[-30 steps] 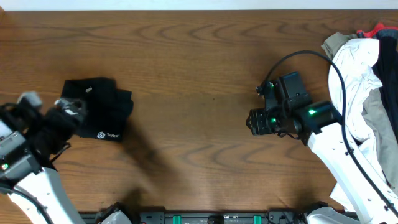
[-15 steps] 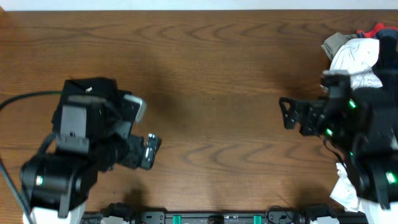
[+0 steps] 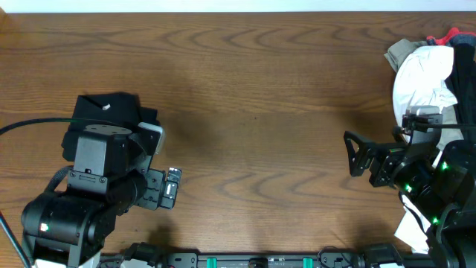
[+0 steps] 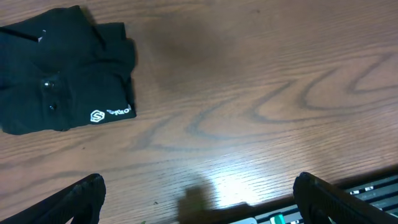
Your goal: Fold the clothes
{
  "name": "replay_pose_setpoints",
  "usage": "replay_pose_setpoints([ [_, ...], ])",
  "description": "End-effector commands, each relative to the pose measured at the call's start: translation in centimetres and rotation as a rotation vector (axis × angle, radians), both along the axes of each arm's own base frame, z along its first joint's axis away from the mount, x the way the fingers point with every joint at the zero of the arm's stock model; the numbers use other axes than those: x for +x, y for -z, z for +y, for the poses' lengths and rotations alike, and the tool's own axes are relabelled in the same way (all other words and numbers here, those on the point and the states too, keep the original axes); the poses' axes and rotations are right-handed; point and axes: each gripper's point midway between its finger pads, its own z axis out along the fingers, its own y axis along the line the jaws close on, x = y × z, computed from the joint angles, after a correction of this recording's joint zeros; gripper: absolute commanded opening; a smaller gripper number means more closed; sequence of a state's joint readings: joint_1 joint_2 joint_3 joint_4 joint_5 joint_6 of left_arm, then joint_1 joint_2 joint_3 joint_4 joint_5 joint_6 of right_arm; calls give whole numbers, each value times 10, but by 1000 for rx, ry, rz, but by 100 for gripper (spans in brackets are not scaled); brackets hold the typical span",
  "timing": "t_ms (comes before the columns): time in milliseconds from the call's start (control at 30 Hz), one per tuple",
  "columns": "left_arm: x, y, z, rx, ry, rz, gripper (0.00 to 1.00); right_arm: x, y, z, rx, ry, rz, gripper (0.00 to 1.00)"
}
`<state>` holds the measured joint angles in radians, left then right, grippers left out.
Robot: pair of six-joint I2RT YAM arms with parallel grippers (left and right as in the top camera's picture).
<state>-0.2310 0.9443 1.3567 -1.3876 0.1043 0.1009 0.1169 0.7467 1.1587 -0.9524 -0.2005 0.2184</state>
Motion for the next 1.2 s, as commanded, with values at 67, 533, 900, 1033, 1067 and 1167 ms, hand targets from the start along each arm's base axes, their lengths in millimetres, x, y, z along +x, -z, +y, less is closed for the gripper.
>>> replay_pose_setpoints([
  [67, 1, -7, 2, 2, -15, -22, 98, -4, 3, -5, -22, 12, 19, 99],
  [533, 1, -7, 2, 2, -14, -22, 98, -33, 24, -9, -39, 14, 59, 99],
  [900, 1, -7, 2, 2, -14, -22, 98, -13, 92, -27, -64, 117, -212, 99],
  [1033, 1, -7, 2, 2, -14, -21, 98, -9, 128, -28, -62, 121, -230, 99],
  [1067, 1, -7, 2, 2, -14, -22, 98, -8, 136, -28, -62, 123, -232, 99],
  [1167, 1, -7, 2, 2, -14, -22, 98, -7, 162, -30, -54, 135, -228, 99],
])
